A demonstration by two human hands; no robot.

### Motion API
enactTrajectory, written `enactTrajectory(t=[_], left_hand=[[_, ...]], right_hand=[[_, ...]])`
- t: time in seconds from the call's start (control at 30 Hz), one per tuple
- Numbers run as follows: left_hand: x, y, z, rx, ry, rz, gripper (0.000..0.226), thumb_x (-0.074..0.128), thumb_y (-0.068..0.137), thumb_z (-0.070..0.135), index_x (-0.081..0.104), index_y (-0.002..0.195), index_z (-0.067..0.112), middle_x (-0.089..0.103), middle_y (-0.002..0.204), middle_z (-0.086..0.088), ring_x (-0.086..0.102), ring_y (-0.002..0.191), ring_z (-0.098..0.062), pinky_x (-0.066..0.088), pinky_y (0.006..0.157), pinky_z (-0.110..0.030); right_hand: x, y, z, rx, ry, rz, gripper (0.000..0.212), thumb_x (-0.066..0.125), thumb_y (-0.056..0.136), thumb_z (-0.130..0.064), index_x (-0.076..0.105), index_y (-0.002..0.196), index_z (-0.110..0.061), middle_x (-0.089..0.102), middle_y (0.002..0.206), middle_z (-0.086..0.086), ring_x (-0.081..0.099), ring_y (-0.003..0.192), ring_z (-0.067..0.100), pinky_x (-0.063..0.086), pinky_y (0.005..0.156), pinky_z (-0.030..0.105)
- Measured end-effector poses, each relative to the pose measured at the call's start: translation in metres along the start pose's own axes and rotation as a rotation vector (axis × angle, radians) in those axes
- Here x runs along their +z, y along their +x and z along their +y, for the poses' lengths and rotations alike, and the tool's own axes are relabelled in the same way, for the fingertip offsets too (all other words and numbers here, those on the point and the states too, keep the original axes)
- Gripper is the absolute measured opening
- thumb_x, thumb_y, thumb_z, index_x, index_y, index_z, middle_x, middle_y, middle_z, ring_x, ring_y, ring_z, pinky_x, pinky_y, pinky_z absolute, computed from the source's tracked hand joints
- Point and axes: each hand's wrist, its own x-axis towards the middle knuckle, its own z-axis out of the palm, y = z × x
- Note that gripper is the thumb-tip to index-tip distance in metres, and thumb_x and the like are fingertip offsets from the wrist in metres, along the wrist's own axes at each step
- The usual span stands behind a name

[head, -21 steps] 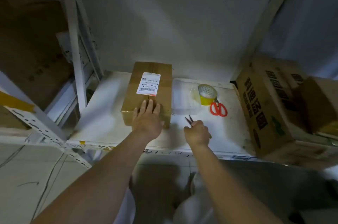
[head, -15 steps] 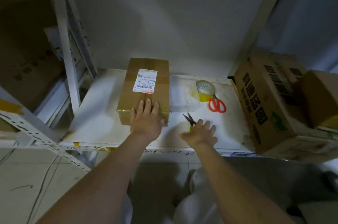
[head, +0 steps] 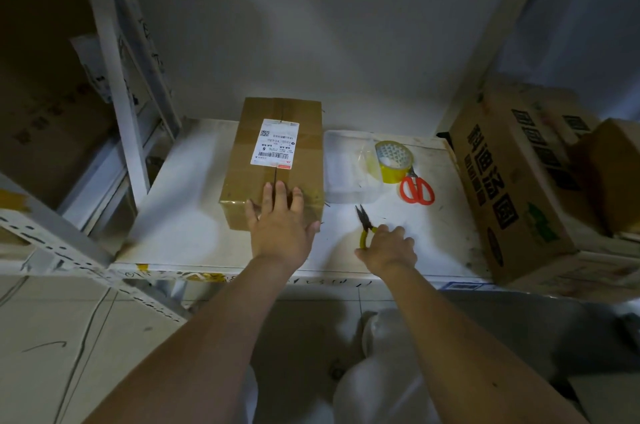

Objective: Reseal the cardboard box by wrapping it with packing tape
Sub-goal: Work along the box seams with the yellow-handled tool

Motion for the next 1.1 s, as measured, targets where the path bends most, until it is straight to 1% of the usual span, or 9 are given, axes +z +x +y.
enactTrajectory(t=[0.13,0.23,0.3,0.37,0.5,0.6,0.67,0.87,1.1], left_hand=[[-0.001,-0.004,-0.003,0.0,0.004,0.002,0.068,0.031,0.095,0.058,0.013,0.151,0.024,0.009,0.161,-0.005,0.001,0.149,-0.027,0.009,0.117,-0.058],[-0.001,-0.006,-0.006,0.007,0.007,0.004,0.066,0.031,0.096,0.056,0.013,0.151,0.025,0.009,0.161,-0.006,0.0,0.149,-0.024,0.009,0.117,-0.059],[-0.001,-0.008,-0.009,0.017,0.013,0.004,0.063,0.029,0.097,0.054,0.013,0.151,0.025,0.009,0.161,-0.005,0.0,0.15,-0.023,0.007,0.116,-0.058],[-0.002,-0.011,-0.013,0.025,0.014,0.01,0.061,0.03,0.097,0.052,0.015,0.151,0.026,0.009,0.161,-0.003,0.0,0.15,-0.021,0.007,0.116,-0.059],[-0.003,-0.014,-0.018,0.021,0.019,0.011,0.058,0.032,0.098,0.051,0.019,0.149,0.029,0.01,0.161,-0.001,0.002,0.15,-0.019,0.007,0.114,-0.059],[-0.007,-0.008,-0.017,0.005,-0.018,0.005,0.054,0.034,0.097,0.049,0.024,0.147,0.03,0.015,0.16,0.0,0.005,0.149,-0.018,0.009,0.113,-0.061],[-0.01,-0.002,-0.017,-0.012,-0.028,-0.013,0.053,0.034,0.098,0.049,0.024,0.146,0.031,0.017,0.159,0.001,0.007,0.149,-0.018,0.012,0.112,-0.062],[-0.009,-0.001,-0.012,-0.022,0.024,-0.049,0.063,0.036,0.096,0.053,0.008,0.15,0.037,0.016,0.157,-0.001,0.007,0.148,-0.021,0.013,0.111,-0.063],[-0.006,0.002,-0.012,0.008,0.054,0.014,0.068,0.043,0.091,0.058,0.014,0.149,0.037,0.026,0.15,-0.003,0.018,0.143,-0.025,0.013,0.114,-0.061]], right_hand=[[0.001,-0.005,-0.006,0.008,0.11,-0.014,0.051,0.062,0.077,-0.047,0.053,0.112,-0.011,0.058,0.108,0.009,0.059,0.097,0.025,0.048,0.075,0.031],[-0.001,-0.009,-0.009,0.061,0.333,-0.029,0.033,0.051,0.086,-0.038,0.058,0.102,-0.01,0.061,0.093,0.005,0.058,0.083,0.023,0.047,0.07,0.029],[-0.006,-0.013,-0.014,0.103,0.485,-0.023,0.029,0.049,0.09,-0.033,0.055,0.104,-0.008,0.06,0.095,0.007,0.055,0.082,0.024,0.044,0.07,0.029],[-0.011,-0.016,-0.019,0.067,0.537,0.053,0.03,0.051,0.09,-0.033,0.052,0.106,-0.008,0.061,0.099,0.009,0.057,0.085,0.026,0.046,0.072,0.032],[-0.023,-0.031,-0.028,-0.204,0.314,0.239,0.028,0.055,0.092,-0.036,0.043,0.107,-0.016,0.058,0.091,0.004,0.061,0.086,0.027,0.044,0.066,0.031],[-0.027,-0.037,-0.029,-0.396,0.048,0.405,0.036,0.051,0.093,-0.042,0.046,0.122,-0.021,0.056,0.105,0.004,0.054,0.095,0.024,0.046,0.071,0.033],[-0.03,-0.039,-0.027,-0.412,-0.053,0.427,0.038,0.049,0.094,-0.043,0.047,0.127,-0.023,0.054,0.11,0.007,0.05,0.1,0.024,0.046,0.076,0.034],[-0.039,-0.039,-0.025,-0.377,-0.11,0.401,0.042,0.047,0.095,-0.045,0.046,0.131,-0.023,0.054,0.115,0.008,0.049,0.108,0.026,0.044,0.084,0.038],[-0.051,-0.034,-0.025,-0.413,-0.229,0.353,0.042,0.045,0.094,-0.047,0.046,0.132,-0.027,0.054,0.117,0.008,0.05,0.111,0.028,0.042,0.086,0.042]])
